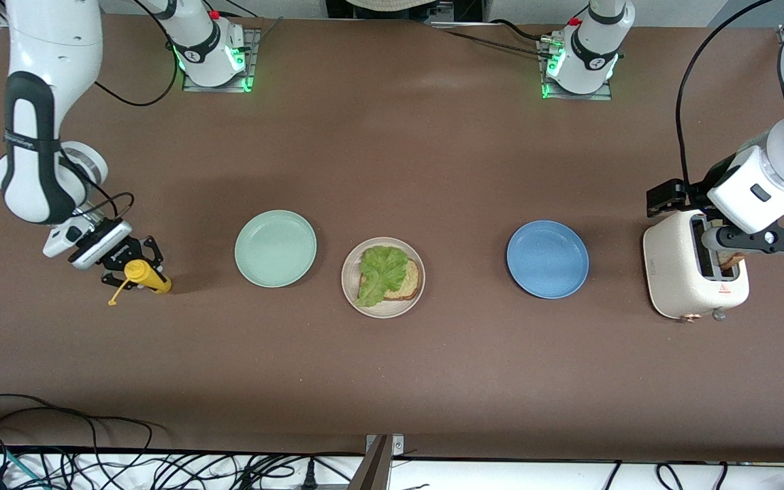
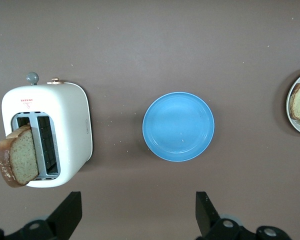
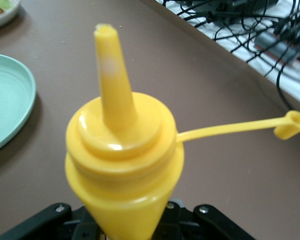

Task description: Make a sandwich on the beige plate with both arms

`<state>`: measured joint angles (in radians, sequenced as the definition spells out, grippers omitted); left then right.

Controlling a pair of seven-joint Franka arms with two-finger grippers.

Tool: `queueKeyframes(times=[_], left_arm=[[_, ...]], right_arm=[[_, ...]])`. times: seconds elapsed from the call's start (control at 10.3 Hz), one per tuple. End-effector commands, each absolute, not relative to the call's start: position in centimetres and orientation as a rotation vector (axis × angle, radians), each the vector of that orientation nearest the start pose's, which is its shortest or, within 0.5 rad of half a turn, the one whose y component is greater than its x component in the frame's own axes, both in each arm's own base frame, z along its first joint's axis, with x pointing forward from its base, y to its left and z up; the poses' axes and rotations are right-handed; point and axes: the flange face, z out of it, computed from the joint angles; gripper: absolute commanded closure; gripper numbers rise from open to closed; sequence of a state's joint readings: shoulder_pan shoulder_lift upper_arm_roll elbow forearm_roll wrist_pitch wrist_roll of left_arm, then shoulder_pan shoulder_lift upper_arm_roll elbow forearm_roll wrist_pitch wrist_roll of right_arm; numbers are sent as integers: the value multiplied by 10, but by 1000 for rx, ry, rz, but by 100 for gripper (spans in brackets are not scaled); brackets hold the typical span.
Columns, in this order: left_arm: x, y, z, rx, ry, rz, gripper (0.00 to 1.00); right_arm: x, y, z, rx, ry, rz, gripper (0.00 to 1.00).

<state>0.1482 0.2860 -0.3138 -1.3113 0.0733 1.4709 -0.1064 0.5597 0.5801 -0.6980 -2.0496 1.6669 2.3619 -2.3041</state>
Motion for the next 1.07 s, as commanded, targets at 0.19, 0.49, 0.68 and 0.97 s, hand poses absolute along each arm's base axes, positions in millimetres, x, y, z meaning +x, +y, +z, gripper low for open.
queueKeyframes(times=[0.19,0.49,0.68,0.97], left_arm=[[621,-66,578,-3150,111,177,0],[621,-66,578,-3150,111,177,0],[621,-66,578,-3150,111,177,0],[621,-66,578,-3150,111,177,0]], right_arm=[[615,16,244,-2583,-1539,-1060,100],[621,52,255,-2647,-1570,-1000,100],[627,81,268,-2692,-1544,-947,100],[631,121,275,-2734,-1567,-835,100]])
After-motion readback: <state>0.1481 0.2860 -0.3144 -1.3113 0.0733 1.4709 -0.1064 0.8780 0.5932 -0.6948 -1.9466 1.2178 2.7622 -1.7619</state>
